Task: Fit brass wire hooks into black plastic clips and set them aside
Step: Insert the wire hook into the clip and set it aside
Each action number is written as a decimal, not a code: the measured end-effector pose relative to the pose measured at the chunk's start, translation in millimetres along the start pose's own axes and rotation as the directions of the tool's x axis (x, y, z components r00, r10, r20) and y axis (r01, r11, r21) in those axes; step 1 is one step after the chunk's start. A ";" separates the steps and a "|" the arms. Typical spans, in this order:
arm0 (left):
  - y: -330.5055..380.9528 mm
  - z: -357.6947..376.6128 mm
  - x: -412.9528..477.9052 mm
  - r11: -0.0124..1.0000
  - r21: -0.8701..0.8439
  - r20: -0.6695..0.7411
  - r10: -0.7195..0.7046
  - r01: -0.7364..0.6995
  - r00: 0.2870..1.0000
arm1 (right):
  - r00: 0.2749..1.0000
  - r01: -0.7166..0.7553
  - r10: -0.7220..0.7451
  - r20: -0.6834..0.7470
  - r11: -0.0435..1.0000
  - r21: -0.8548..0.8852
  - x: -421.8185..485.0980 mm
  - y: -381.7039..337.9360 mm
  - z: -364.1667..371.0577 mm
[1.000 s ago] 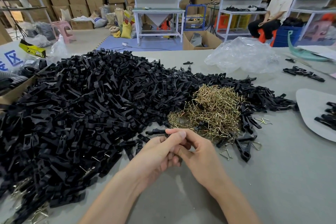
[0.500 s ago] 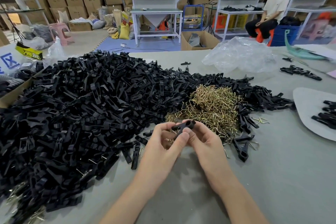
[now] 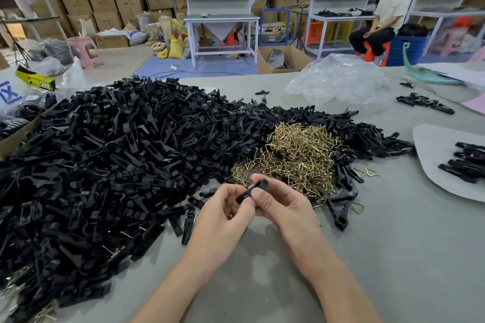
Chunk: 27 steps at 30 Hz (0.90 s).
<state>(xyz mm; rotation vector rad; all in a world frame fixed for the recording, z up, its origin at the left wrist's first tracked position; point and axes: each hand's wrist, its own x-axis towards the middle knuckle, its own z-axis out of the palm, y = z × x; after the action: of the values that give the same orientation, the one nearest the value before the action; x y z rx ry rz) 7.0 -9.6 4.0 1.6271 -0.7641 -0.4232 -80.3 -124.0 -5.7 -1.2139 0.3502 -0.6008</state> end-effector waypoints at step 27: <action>81.2 273.6 73.5 0.906 0.356 0.296 0.123 -0.229 0.947 | 0.677 0.192 -0.228 -0.700 0.973 -0.131 -35.9 -99.2 -192.3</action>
<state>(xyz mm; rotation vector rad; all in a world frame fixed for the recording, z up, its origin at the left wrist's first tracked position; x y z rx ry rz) -139.3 -263.2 36.8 1.8662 -1.2550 -0.3803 -239.7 -271.7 23.5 -1.0257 0.8936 -1.2838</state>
